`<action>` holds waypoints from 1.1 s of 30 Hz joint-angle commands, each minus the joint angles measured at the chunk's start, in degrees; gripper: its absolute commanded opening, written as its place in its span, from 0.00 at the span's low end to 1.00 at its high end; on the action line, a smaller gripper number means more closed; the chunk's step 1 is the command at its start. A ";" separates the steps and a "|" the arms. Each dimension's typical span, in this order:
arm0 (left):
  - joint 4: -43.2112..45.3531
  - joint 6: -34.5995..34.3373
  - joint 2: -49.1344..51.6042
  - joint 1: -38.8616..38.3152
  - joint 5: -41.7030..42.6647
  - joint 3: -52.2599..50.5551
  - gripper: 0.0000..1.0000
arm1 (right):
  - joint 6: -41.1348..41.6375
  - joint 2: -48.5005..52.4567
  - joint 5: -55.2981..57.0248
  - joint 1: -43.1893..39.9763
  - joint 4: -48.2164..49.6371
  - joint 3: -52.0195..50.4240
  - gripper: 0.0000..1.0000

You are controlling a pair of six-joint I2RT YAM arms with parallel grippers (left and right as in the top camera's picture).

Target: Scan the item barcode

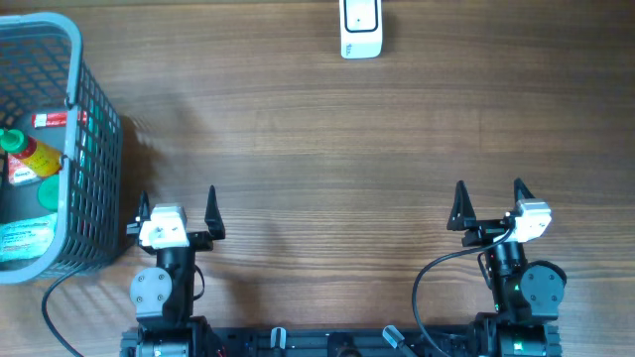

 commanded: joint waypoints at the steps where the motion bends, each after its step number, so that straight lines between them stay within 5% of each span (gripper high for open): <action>1: 0.07 1.09 0.28 -0.22 0.68 -0.48 1.00 | 0.13 -0.15 -0.04 0.22 0.20 -0.07 1.00; 7: 0.26 1.07 0.28 -0.22 1.36 -0.48 1.00 | 0.13 -0.15 -0.04 0.22 0.20 -0.07 1.00; 13: 2.45 0.79 0.28 -0.22 14.05 -0.48 1.00 | 0.15 -0.15 -0.04 0.22 0.20 -0.07 1.00; 19: 2.84 -11.58 0.35 -0.22 14.82 2.62 1.00 | 0.13 -0.15 -0.04 0.22 0.20 -0.07 1.00; 27: 0.72 -14.01 6.95 -0.22 14.71 18.40 1.00 | 0.11 -0.15 -0.04 0.22 0.20 -0.07 1.00; 33: -13.90 -15.89 27.12 -0.17 11.21 41.38 1.00 | 0.13 -0.15 -0.04 0.22 0.20 -0.07 1.00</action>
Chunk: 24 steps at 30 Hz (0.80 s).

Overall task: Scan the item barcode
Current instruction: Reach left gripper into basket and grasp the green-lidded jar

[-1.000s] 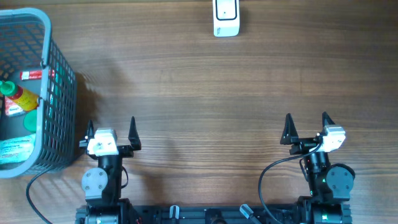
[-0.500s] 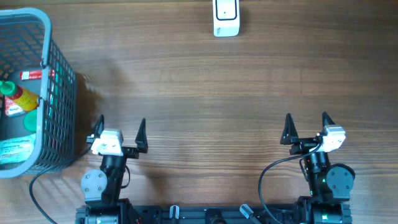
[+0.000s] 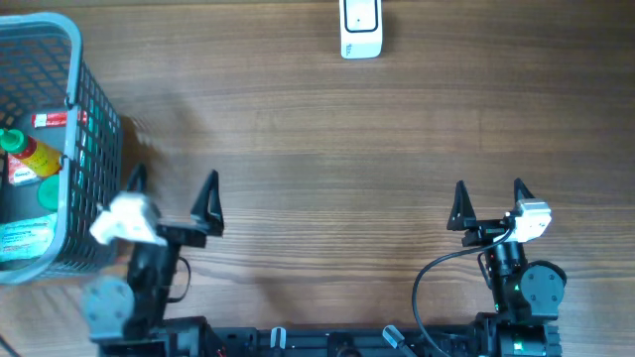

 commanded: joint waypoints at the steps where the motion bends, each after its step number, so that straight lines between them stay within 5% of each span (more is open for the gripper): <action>1: -8.63 -2.03 15.23 -0.17 -1.29 16.98 1.00 | 0.15 -0.17 -0.04 0.22 0.17 -0.07 1.00; 7: -22.73 -1.79 34.18 -0.17 8.87 40.68 1.00 | 0.11 -0.17 -0.04 0.22 0.17 -0.07 1.00; 11: -31.06 -1.79 40.70 -0.22 12.87 43.69 1.00 | 0.15 -0.17 -0.04 0.22 0.17 -0.07 1.00; 15: -29.86 -1.92 44.96 0.26 13.51 43.74 1.00 | 0.15 -0.17 -0.04 0.22 0.17 -0.07 1.00; 19: -27.28 -16.26 48.81 5.84 11.19 49.27 1.00 | 0.15 -0.15 -0.04 0.22 0.17 -0.07 1.00; 24: -28.72 -19.08 54.16 14.71 10.71 58.97 1.00 | 0.13 -0.17 -0.04 0.22 0.17 -0.07 1.00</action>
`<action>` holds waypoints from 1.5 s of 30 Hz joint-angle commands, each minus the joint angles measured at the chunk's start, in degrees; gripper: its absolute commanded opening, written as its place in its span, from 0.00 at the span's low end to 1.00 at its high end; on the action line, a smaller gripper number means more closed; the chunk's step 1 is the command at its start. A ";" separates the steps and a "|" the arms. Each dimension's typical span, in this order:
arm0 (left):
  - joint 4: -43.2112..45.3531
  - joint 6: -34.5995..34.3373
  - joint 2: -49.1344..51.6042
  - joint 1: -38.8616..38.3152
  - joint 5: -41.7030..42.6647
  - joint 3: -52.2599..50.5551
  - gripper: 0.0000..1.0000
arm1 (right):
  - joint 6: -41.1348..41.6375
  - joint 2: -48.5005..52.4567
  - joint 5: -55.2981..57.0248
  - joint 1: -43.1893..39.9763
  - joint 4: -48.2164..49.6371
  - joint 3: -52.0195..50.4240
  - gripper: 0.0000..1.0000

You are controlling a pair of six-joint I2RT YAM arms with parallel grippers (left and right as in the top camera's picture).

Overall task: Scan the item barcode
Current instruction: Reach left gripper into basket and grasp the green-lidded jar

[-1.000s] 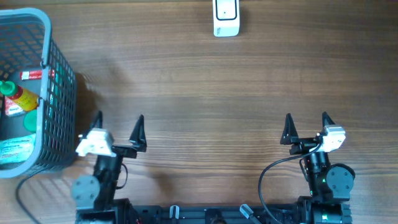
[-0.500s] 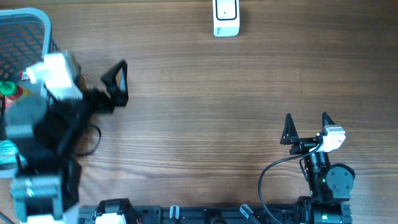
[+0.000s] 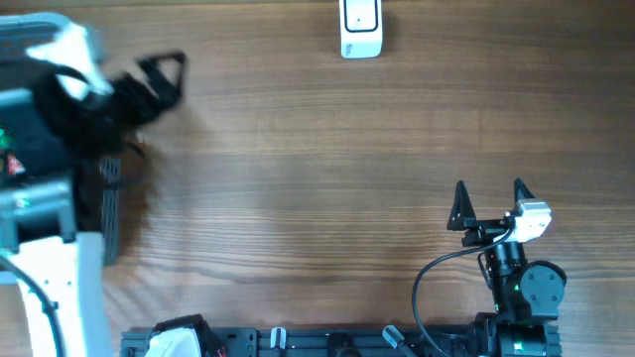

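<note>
The white barcode scanner (image 3: pixel 360 28) stands at the far edge of the table, middle. The grey mesh basket (image 3: pixel 111 203) at the left is mostly covered by my raised left arm; only a sliver of the items in it (image 3: pixel 8 149) shows. My left gripper (image 3: pixel 164 77) is blurred above the basket's right rim, near the far left corner; its black fingers look spread, with nothing between them. My right gripper (image 3: pixel 488 196) rests open near the front right, holding nothing.
The wooden table (image 3: pixel 327 169) stretches between basket and right arm. A black cable (image 3: pixel 427 288) loops beside the right arm's base at the front edge.
My left arm has risen from the front left and now reaches over the basket, its gripper far back near the basket's right rim. The right arm has not moved.
Both grippers first rested open near the front edge, with the basket of items at the left. Then the left arm had turned toward the basket. Now it hangs over the basket and hides most of it.
</note>
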 commanded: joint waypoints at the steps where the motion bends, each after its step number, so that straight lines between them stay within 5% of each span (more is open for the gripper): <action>1: -1.46 -7.26 4.04 7.96 -0.35 9.25 1.00 | 0.13 -0.22 -0.04 0.22 0.22 -0.07 1.00; 12: -15.23 -23.87 12.68 27.36 -17.62 11.96 1.00 | 0.13 -0.22 -0.04 0.22 0.22 -0.07 1.00; 22: -20.72 -22.05 27.76 28.65 -19.52 11.91 1.00 | 0.15 -0.22 -0.04 0.22 0.22 -0.07 1.00; 29: -31.32 -40.04 35.54 29.09 -27.89 11.32 1.00 | 0.13 -0.22 -0.04 0.22 0.22 -0.07 1.00; 45: -22.18 -44.19 36.54 29.09 -29.33 2.40 1.00 | 0.13 -0.22 -0.04 0.22 0.22 -0.07 1.00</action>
